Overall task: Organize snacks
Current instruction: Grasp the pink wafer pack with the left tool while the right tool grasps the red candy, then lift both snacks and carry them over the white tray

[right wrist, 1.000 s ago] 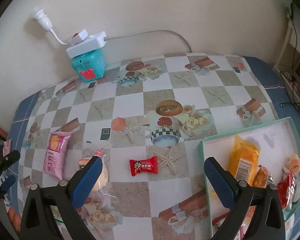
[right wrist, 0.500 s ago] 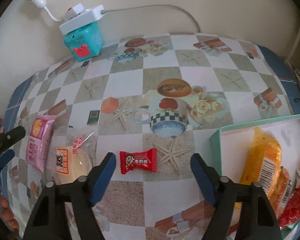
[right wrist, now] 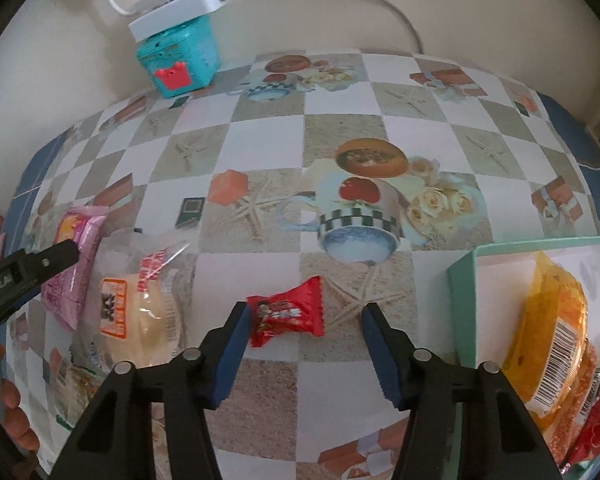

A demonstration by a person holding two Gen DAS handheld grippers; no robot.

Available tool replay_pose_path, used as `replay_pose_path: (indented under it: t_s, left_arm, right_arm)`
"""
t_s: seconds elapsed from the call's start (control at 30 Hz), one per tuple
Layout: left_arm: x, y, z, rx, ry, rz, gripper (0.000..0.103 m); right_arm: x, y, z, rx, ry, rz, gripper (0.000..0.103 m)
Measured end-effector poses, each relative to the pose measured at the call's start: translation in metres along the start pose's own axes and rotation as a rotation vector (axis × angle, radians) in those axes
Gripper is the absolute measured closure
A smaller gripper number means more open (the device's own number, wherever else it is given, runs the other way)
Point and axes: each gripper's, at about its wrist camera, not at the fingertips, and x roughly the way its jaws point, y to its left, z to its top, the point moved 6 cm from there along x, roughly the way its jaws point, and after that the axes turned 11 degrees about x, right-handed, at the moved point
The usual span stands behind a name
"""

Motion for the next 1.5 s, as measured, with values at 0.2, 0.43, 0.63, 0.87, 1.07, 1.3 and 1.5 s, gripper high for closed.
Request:
replay_pose_path:
  t_s: [0.2, 0.43, 0.63, 0.87, 1.07, 1.3, 1.5]
  left_arm:
    - [0.005, -0.001, -0.002, 0.017, 0.019, 0.007, 0.044]
    - [0.005, -0.001, -0.002, 0.013, 0.025, 0.007, 0.050]
    - [0.004, 0.001, -0.002, -0.011, 0.022, -0.007, 0.055]
    - [0.000, 0.007, -0.003, -0.048, 0.027, -0.001, 0.059]
    - [-0.005, 0.016, -0.002, -0.078, 0.033, 0.009, 0.060]
    - [-0.020, 0.023, 0.004, -0.093, 0.010, 0.015, 0.060]
    - [-0.044, 0.023, 0.010, -0.094, -0.024, 0.031, 0.060]
  right_arm:
    - [-0.001, 0.003, 0.000, -0.012, -0.011, 0.004, 0.059]
    - [-0.001, 0.005, 0.001, -0.015, -0.025, 0.023, 0.076]
    - [0.000, 0.001, 0.003, 0.007, -0.024, 0.035, 0.081]
    - [-0.001, 0.000, 0.004, 0.014, -0.024, 0.044, 0.082]
    - [-0.005, -0.003, 0.007, 0.030, -0.035, 0.052, 0.082]
    - [-0.015, -0.002, 0.011, 0.038, -0.053, 0.068, 0.082]
    - [-0.033, -0.002, 0.015, 0.044, -0.079, 0.077, 0.082]
